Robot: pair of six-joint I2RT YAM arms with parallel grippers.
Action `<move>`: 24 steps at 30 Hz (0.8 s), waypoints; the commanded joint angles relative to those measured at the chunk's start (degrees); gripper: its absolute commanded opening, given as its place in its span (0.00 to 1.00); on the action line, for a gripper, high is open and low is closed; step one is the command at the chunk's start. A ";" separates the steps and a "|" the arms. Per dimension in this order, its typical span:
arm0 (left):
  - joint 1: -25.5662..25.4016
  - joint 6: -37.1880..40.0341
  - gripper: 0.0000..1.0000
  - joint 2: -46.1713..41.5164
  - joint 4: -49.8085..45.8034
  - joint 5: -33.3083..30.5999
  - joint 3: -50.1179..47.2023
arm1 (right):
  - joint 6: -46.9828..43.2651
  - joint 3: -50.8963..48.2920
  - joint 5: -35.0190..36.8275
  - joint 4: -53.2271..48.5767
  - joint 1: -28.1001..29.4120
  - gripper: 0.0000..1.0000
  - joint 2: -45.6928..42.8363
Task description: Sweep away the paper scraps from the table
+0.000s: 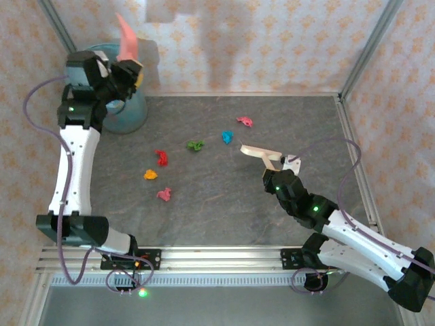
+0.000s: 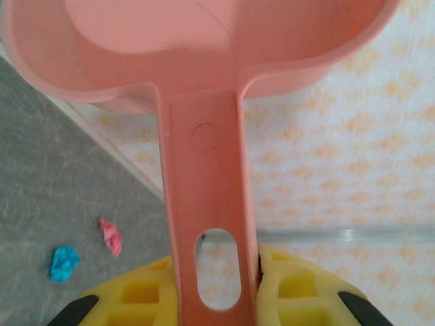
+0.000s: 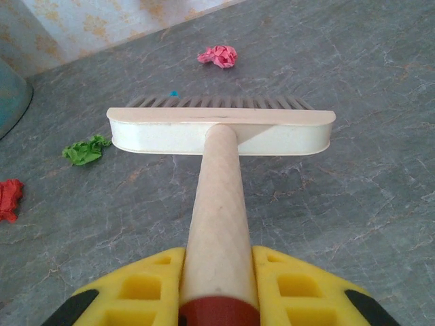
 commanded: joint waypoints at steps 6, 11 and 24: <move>-20.07 12.51 0.00 -7.43 -6.40 -14.10 -13.25 | 1.30 0.95 0.61 2.24 -0.40 0.00 -0.21; -32.85 18.84 0.00 -8.48 -9.05 -23.14 -19.84 | 1.70 0.91 0.63 2.18 -0.73 0.00 0.06; -51.47 26.22 0.00 -1.10 -9.21 -39.40 -34.41 | 5.46 -0.80 -9.06 3.50 -9.98 0.00 1.13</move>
